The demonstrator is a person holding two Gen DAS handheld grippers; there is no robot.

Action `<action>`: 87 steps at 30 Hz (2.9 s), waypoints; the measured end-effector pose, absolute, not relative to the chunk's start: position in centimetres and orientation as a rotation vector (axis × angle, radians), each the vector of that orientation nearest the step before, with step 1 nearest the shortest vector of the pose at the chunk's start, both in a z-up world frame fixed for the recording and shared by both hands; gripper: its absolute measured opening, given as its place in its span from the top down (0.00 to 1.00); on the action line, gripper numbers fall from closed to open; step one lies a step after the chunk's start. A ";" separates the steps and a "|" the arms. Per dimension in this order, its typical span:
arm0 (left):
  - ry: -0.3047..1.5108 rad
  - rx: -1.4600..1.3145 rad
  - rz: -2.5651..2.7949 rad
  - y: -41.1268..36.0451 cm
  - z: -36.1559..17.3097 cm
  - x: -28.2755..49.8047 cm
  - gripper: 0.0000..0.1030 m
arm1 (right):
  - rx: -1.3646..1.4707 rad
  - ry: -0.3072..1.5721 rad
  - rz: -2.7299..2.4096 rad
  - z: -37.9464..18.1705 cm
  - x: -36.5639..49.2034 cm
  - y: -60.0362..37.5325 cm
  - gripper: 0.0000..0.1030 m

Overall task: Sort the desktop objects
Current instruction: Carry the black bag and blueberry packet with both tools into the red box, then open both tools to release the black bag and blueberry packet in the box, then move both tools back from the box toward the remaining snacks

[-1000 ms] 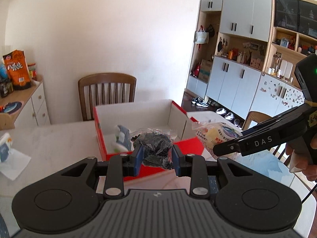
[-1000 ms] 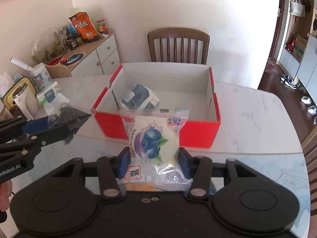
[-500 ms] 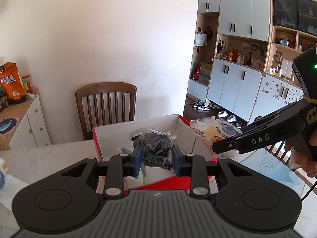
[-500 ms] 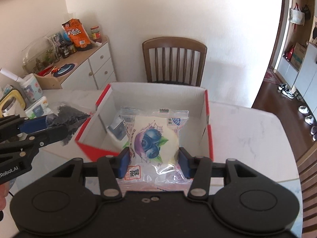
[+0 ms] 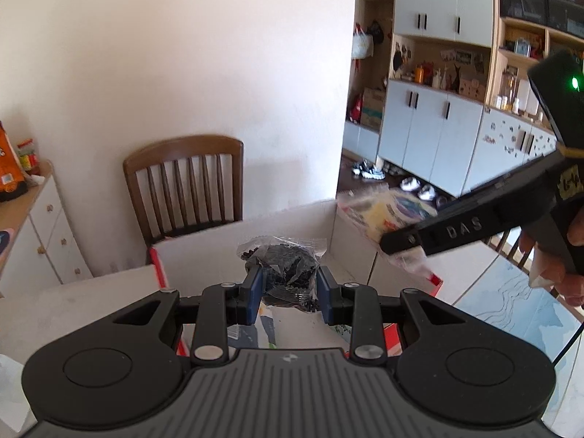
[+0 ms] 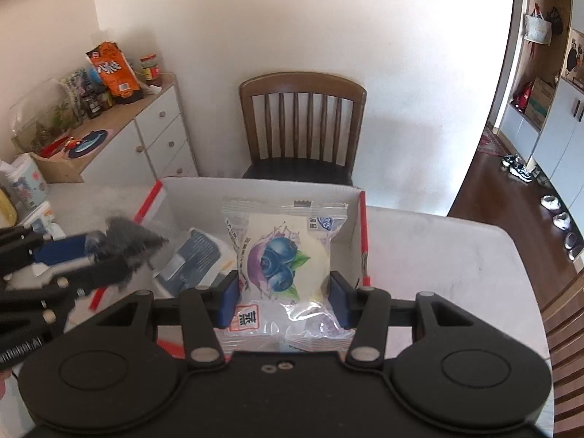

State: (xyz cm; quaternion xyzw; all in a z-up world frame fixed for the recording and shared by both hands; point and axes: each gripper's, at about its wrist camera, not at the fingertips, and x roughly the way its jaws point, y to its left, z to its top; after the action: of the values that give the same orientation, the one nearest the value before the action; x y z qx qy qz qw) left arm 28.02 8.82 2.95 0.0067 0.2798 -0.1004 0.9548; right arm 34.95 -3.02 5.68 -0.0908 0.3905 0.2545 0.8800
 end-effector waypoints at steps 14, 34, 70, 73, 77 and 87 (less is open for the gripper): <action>0.757 0.026 -0.229 7.6 -1.7 33.7 0.71 | -0.193 0.864 0.501 1.9 39.7 -1.2 0.52; 0.963 0.065 -0.294 6.3 -5.6 38.6 0.71 | -0.259 1.001 0.493 -3.8 43.7 3.4 0.52; 1.030 -0.002 -0.291 7.4 -5.3 38.7 0.46 | -0.231 1.088 0.482 -3.5 43.3 3.8 0.40; 1.003 -0.004 -0.276 7.3 -4.3 37.7 0.46 | -0.222 1.076 0.494 -2.5 42.5 3.4 0.40; 0.961 -0.019 -0.261 7.5 -2.3 36.0 0.46 | -0.217 1.052 0.511 -1.0 41.4 2.8 0.40; 0.855 -0.013 -0.248 7.8 1.6 30.2 0.46 | -0.204 1.009 0.554 2.3 37.7 1.3 0.40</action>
State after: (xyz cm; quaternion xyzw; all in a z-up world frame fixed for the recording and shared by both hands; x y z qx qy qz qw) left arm 30.23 7.77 1.63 -0.0061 0.4137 -0.1198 0.9025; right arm 37.74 1.31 2.30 -0.0962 0.4762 0.2615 0.8340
